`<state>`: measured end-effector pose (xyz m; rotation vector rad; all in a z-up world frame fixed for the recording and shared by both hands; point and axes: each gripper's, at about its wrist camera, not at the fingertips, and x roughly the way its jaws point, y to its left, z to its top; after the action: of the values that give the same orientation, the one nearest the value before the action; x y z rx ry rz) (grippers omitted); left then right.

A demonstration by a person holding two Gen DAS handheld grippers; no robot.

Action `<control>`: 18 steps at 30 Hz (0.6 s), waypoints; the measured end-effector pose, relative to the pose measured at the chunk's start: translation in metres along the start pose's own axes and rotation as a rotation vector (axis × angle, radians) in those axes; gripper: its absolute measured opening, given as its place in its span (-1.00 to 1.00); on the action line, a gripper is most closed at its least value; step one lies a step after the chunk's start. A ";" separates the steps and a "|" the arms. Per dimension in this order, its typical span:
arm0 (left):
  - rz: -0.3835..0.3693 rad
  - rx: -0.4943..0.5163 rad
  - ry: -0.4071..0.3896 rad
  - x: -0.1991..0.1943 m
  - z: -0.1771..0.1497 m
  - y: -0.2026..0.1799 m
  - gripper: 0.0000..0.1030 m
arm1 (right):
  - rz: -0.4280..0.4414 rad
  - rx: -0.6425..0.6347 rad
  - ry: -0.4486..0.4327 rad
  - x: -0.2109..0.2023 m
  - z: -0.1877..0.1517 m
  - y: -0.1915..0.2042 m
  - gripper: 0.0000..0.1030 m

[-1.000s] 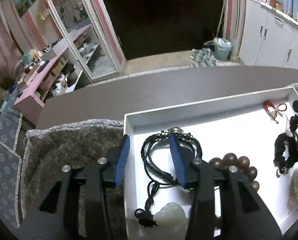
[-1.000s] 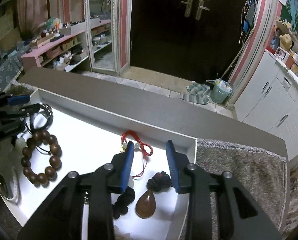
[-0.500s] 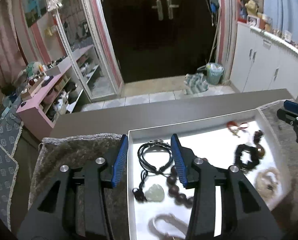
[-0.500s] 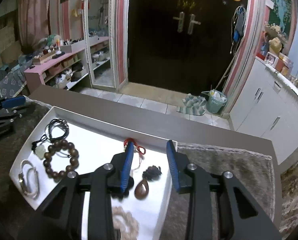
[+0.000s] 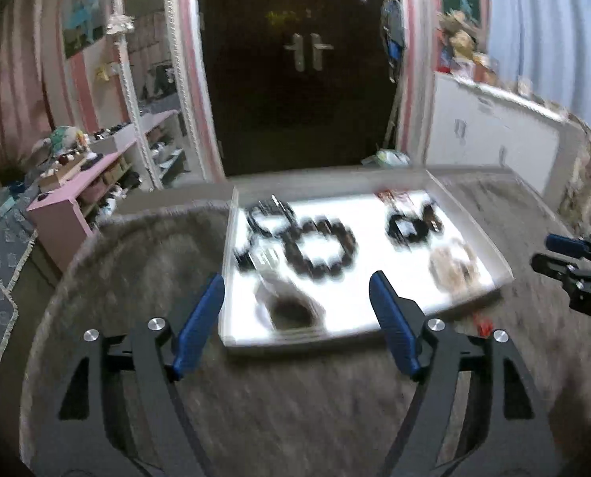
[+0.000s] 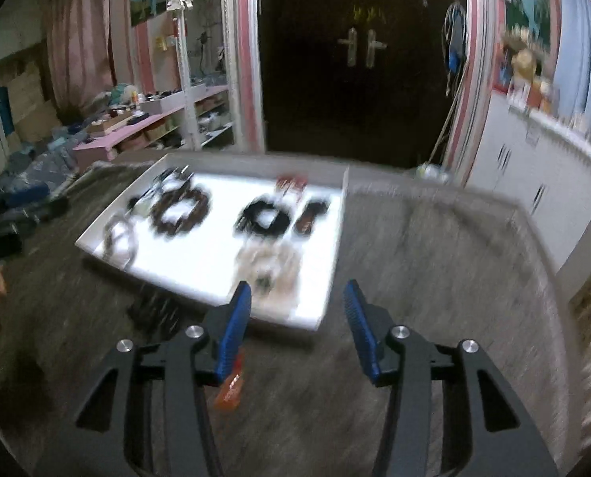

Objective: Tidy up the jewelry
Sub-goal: 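Move both grippers back from the tray to the remaining items, then grasp the orange red-knot pendant with right gripper while left gripper grasps black coiled cord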

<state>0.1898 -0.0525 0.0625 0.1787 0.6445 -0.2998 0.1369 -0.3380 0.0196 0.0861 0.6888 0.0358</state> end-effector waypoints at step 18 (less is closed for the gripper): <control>-0.175 0.050 0.130 0.048 -0.048 -0.060 0.45 | 0.049 -0.064 0.089 0.039 -0.042 0.030 -0.07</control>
<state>0.1796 -0.1068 -0.0089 0.1917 0.7838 -0.4757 0.1401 -0.3026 -0.0341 0.0398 0.7743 0.1091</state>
